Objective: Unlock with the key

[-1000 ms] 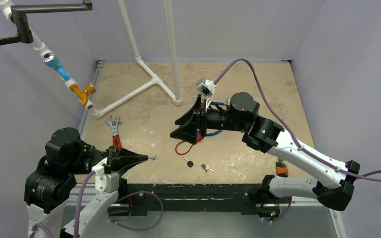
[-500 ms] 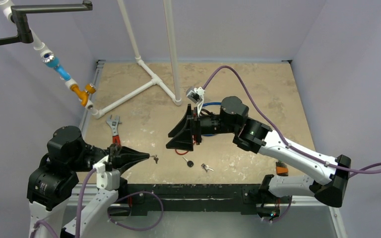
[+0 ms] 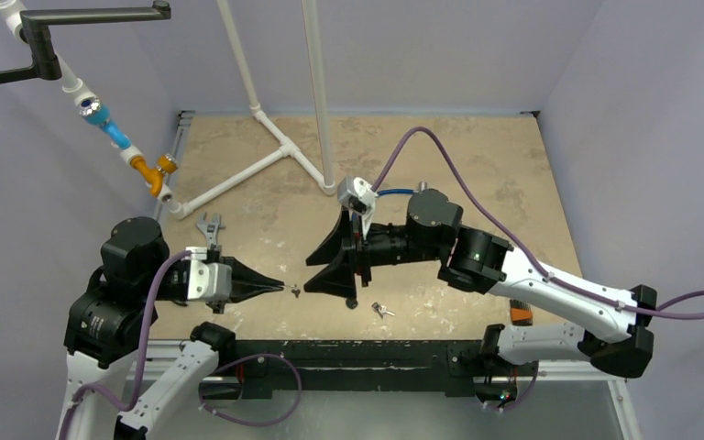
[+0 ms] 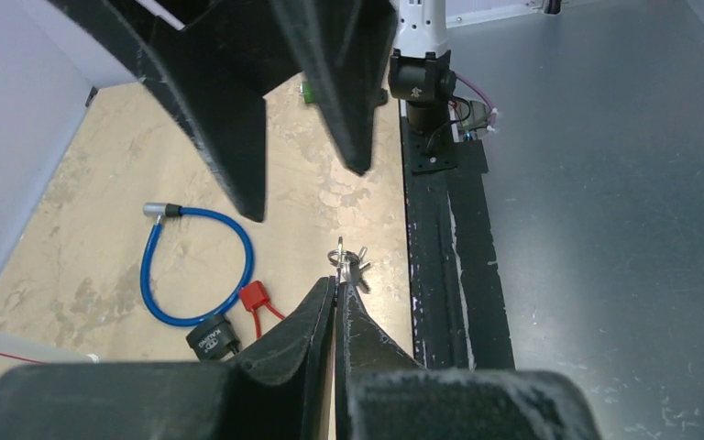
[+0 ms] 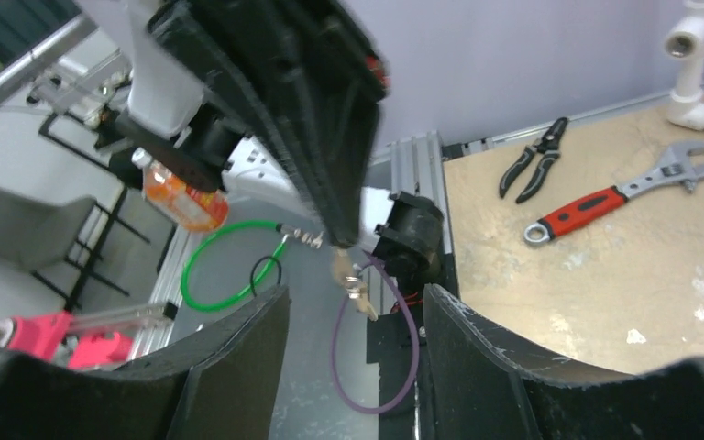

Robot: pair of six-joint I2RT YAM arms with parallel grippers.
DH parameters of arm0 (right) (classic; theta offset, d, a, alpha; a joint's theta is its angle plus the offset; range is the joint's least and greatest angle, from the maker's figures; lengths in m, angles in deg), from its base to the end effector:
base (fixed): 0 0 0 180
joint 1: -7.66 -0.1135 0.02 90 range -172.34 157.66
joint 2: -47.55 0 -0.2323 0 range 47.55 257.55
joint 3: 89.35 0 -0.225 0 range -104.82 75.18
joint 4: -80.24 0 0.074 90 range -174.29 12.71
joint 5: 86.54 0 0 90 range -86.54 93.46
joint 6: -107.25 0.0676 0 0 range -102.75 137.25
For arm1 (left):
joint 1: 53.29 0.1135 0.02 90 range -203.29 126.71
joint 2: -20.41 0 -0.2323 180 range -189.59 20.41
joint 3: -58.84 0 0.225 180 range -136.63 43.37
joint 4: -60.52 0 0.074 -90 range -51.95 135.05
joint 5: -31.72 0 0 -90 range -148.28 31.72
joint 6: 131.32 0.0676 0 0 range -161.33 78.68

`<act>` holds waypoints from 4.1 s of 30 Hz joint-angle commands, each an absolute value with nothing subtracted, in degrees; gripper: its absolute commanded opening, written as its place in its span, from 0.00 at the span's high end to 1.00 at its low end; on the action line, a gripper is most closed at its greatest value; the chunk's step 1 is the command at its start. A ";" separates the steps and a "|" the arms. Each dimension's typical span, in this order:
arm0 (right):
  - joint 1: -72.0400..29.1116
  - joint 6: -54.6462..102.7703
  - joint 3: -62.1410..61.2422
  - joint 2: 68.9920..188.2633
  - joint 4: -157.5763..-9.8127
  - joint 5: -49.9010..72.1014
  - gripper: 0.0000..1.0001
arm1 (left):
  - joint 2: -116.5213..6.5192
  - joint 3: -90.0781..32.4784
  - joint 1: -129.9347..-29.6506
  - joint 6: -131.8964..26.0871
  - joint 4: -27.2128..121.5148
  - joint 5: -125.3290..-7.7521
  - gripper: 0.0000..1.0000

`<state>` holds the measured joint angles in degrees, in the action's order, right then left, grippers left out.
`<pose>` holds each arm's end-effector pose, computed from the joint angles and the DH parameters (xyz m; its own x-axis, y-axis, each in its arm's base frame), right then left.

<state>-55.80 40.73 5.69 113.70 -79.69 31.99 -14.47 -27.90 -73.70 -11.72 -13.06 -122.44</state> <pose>0.0928 0.2581 0.3956 -0.4072 -0.0318 -0.9128 -0.9127 -0.0239 0.4080 0.0392 -0.0795 0.3850 0.1606 0.1700 -0.9723 0.9848 0.0379 0.1693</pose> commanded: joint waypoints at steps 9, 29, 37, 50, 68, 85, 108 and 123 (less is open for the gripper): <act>-65.02 27.98 -0.93 115.47 -72.90 18.92 0.61 | -16.16 -27.81 -73.95 -22.87 -8.08 -122.58 1.00; -69.67 24.33 -0.96 115.33 -74.93 6.12 0.66 | -16.43 -27.56 -73.95 -25.67 -7.21 -122.69 1.00; -70.10 24.18 -0.49 115.99 -76.64 5.67 0.74 | -16.61 -28.08 -73.95 -25.70 -7.22 -122.53 1.00; -70.21 24.93 2.10 114.34 -74.14 6.39 1.00 | -17.51 -28.79 -73.95 -26.82 -6.39 -121.03 1.00; -70.15 31.57 10.06 108.15 -78.00 5.33 1.00 | -19.62 -28.87 -73.95 -28.17 -4.82 -119.67 0.72; -70.12 43.38 22.19 92.54 -71.38 -19.42 1.00 | -34.86 -19.87 -81.48 -12.91 -3.20 -99.39 0.06; -70.17 48.56 13.96 77.72 -53.28 -32.47 1.00 | -74.39 -26.20 -97.92 -23.43 9.12 -81.65 0.00; -70.15 47.05 9.10 80.63 -53.96 -33.52 1.00 | -82.71 -25.20 -99.13 -27.32 23.86 -69.23 0.09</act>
